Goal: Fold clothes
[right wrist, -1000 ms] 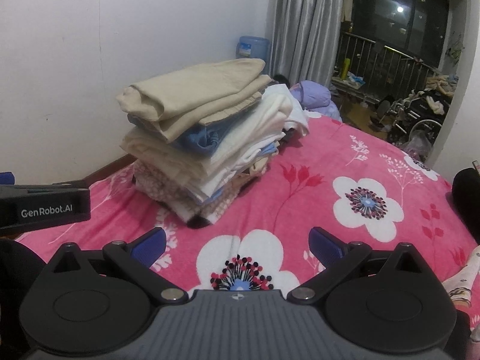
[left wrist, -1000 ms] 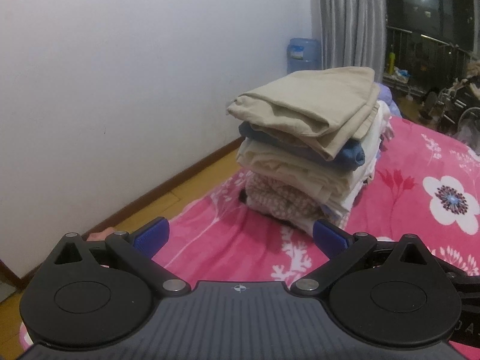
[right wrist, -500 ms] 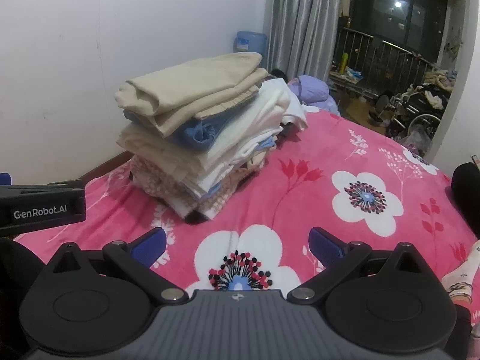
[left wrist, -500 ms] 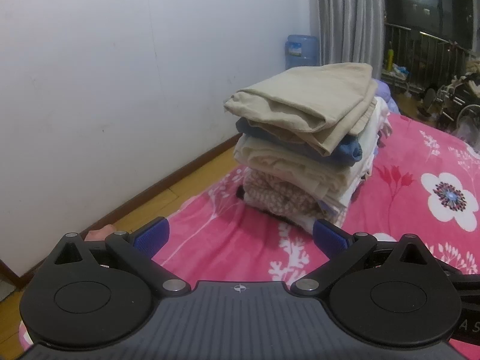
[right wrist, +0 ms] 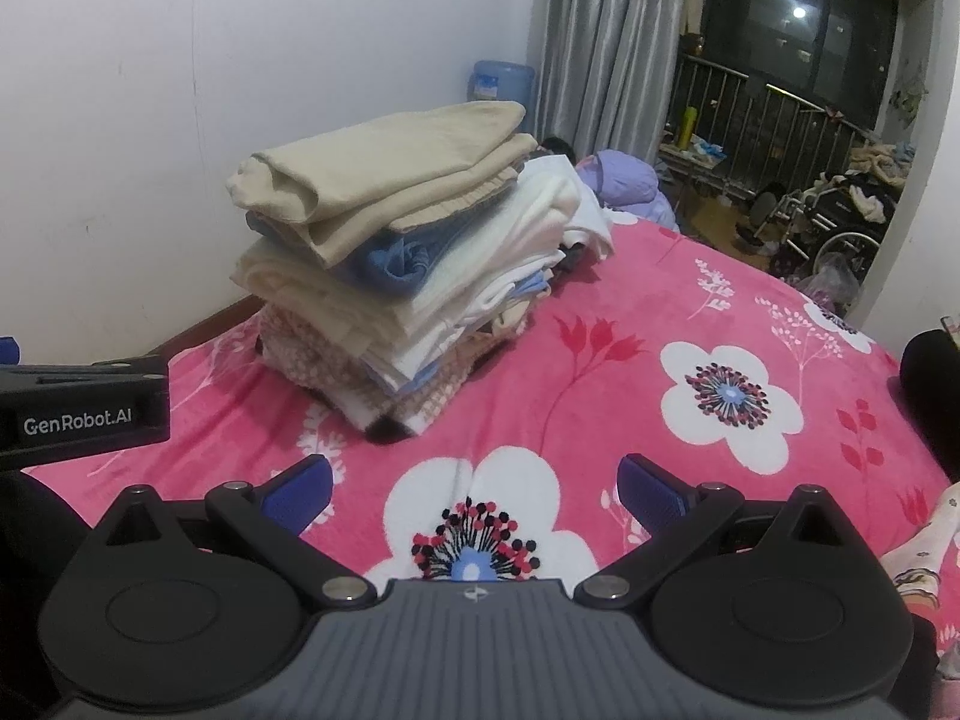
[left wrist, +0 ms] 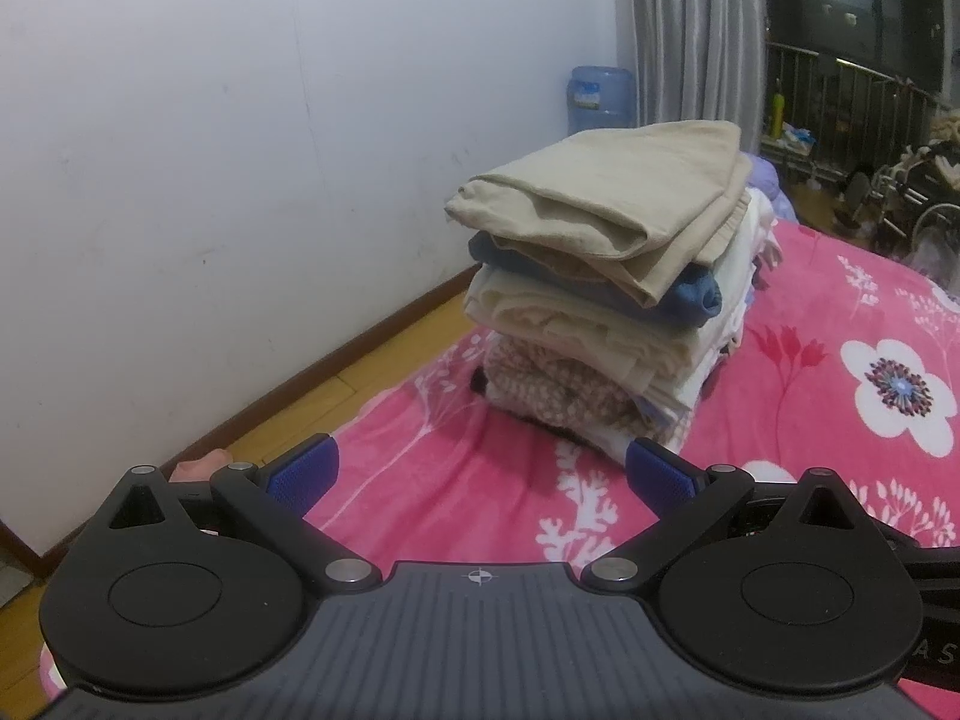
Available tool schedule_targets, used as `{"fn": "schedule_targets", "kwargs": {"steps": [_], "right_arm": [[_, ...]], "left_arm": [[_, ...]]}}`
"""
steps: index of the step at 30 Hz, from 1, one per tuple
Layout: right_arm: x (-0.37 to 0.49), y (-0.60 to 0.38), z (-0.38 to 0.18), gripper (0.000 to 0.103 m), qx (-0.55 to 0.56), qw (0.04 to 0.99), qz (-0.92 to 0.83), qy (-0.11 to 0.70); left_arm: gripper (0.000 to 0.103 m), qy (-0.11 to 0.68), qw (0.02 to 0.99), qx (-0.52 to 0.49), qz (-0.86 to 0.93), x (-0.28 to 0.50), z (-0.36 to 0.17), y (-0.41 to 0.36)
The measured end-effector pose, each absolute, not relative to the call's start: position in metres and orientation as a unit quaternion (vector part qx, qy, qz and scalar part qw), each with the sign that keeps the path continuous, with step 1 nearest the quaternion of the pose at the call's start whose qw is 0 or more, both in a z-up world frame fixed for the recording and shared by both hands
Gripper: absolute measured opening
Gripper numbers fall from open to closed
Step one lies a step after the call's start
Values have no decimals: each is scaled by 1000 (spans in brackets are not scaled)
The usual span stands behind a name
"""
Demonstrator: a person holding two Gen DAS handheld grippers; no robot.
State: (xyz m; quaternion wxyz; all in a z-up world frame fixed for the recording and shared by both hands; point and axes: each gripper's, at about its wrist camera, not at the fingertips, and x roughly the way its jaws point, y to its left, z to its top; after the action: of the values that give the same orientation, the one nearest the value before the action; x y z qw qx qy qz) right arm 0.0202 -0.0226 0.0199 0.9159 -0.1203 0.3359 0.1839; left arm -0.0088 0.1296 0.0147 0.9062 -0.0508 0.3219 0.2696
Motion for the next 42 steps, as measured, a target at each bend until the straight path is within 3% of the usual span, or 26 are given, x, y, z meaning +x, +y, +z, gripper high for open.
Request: {"fn": "schedule_targets", "kwargs": {"steps": [42], "right_arm": [[23, -16, 16, 103, -131, 913, 182, 341]], "left_arm": [[103, 333, 902, -54, 268, -8, 10, 134]]}}
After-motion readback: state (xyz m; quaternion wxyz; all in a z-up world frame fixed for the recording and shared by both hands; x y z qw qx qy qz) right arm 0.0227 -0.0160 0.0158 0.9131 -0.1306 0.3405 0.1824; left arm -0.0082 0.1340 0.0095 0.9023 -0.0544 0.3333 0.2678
